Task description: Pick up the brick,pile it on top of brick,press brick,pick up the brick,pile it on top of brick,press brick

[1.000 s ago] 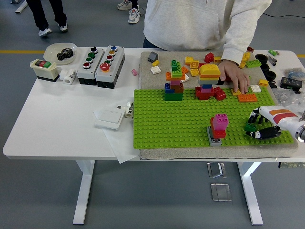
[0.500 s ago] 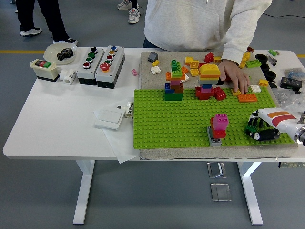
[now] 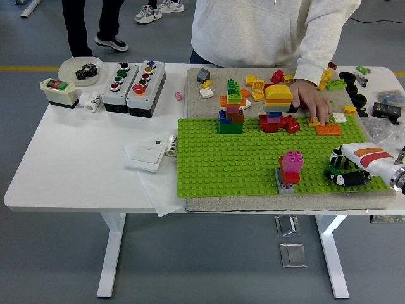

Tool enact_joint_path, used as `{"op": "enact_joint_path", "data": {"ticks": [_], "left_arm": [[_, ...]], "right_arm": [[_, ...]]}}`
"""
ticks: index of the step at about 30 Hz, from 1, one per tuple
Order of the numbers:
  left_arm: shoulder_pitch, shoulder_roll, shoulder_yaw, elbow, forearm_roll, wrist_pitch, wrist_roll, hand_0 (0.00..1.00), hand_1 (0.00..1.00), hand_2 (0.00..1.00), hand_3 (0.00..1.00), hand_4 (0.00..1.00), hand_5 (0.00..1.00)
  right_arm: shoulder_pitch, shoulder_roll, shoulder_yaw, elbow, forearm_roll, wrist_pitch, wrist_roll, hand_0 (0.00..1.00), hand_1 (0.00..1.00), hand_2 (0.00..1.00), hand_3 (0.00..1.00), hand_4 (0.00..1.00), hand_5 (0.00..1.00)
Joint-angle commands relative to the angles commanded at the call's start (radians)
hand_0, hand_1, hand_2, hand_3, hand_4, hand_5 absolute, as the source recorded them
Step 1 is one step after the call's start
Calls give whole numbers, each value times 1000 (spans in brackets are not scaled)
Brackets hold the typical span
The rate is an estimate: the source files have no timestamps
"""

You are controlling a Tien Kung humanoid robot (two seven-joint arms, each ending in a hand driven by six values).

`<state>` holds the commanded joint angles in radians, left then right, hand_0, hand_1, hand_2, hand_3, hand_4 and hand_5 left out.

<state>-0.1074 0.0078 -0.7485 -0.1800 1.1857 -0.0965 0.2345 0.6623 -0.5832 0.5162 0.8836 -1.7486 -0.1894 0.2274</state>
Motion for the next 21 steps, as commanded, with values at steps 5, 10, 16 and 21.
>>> {"op": "enact_joint_path", "data": {"ticks": [5, 10, 16, 21], "left_arm": [[-1, -1, 1, 0, -1, 1, -1, 790, 719, 605, 533, 524, 511], [-1, -1, 1, 0, -2, 1, -2, 789, 720, 605, 532, 524, 511], [-2, -1, 7, 0, -8, 1, -2, 788, 720, 605, 532, 524, 511], [-4, 0, 8, 0, -10, 1, -2, 788, 721, 605, 532, 524, 510]], "right_arm": [[0, 1, -3, -2, -4, -4, 1, 307, 383, 449, 463, 601, 374], [2, 0, -6, -2, -9, -9, 2, 296, 365, 430, 454, 571, 357], [1, 1, -9, -3, -16, -14, 3, 267, 336, 416, 447, 601, 298], [1, 1, -9, -1, -21, -18, 4, 254, 319, 402, 441, 635, 260]]}}
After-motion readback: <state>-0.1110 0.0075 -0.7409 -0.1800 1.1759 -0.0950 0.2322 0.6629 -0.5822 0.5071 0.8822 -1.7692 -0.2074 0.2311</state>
